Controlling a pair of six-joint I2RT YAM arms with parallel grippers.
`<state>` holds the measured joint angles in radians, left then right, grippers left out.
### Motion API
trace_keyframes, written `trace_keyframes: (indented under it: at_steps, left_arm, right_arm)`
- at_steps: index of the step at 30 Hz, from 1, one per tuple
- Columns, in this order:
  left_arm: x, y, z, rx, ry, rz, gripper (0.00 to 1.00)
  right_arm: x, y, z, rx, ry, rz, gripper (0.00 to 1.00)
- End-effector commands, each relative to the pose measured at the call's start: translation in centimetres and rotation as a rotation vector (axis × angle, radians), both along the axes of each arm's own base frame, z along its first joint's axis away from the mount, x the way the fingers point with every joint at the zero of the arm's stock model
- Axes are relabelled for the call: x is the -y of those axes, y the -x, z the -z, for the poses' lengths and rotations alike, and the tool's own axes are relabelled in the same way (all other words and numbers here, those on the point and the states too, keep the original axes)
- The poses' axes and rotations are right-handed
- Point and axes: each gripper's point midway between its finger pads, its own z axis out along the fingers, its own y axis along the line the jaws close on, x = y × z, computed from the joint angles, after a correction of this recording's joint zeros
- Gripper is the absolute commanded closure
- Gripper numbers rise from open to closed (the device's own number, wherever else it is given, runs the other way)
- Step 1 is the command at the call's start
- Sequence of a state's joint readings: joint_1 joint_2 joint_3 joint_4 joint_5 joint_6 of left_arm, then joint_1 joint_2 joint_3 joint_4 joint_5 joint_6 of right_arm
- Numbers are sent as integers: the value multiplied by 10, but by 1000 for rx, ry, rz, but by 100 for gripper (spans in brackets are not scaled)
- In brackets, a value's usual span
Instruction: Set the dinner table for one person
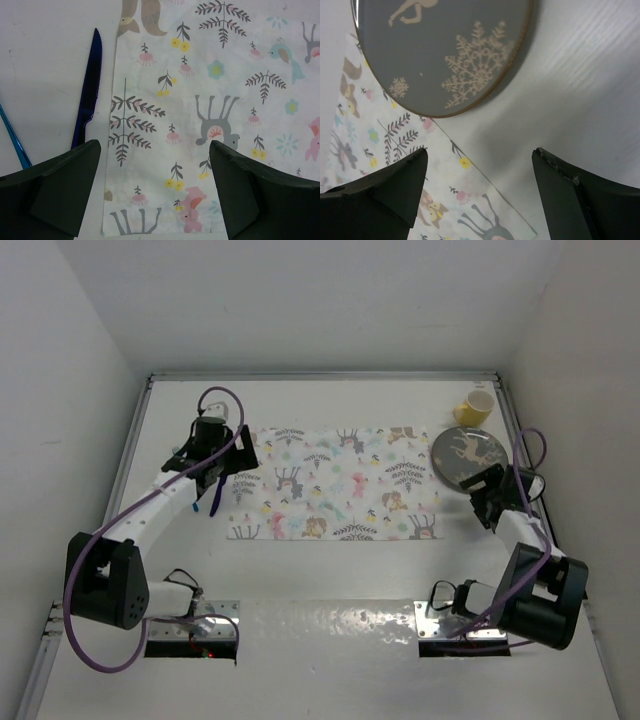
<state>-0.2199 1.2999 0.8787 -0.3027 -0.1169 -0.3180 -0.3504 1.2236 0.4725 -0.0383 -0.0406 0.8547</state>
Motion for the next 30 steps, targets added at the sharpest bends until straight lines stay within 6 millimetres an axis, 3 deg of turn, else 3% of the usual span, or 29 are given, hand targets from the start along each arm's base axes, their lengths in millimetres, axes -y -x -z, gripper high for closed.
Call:
trace_keyframes:
  at_steps: [1,2,3,4,5,6,9,19,30]
  left_arm:
    - [2,-5,-13,60,12,22,11]
    - [2,-6,-14,63,12,22,11]
    - [3,-6,-14,64,14,24,11]
    - [3,-5,-14,62,12,26,11]
    - [3,-5,-14,62,13,27,11]
    - [3,-5,-14,62,12,26,11]
    - [2,-5,-13,60,8,25,11]
    - [-2,-5,-10,52,-8,7,11]
    - [-5,-4,-7,48,-18,-6,12]
  right_arm:
    - [-2,-23,-16,197,-157,74,16]
    - [6,-26,-19,243,-158,97,16]
    - [4,-18,-3,227,-197,132,17]
    - [6,-16,0,240,-215,157,17]
    - [17,-19,-4,295,-211,186,18]
    - [16,-13,9,278,-254,225,19]
    - [26,-18,11,352,-285,269,22]
    - [28,-27,44,358,-417,370,28]
    - [30,-30,71,291,-427,384,39]
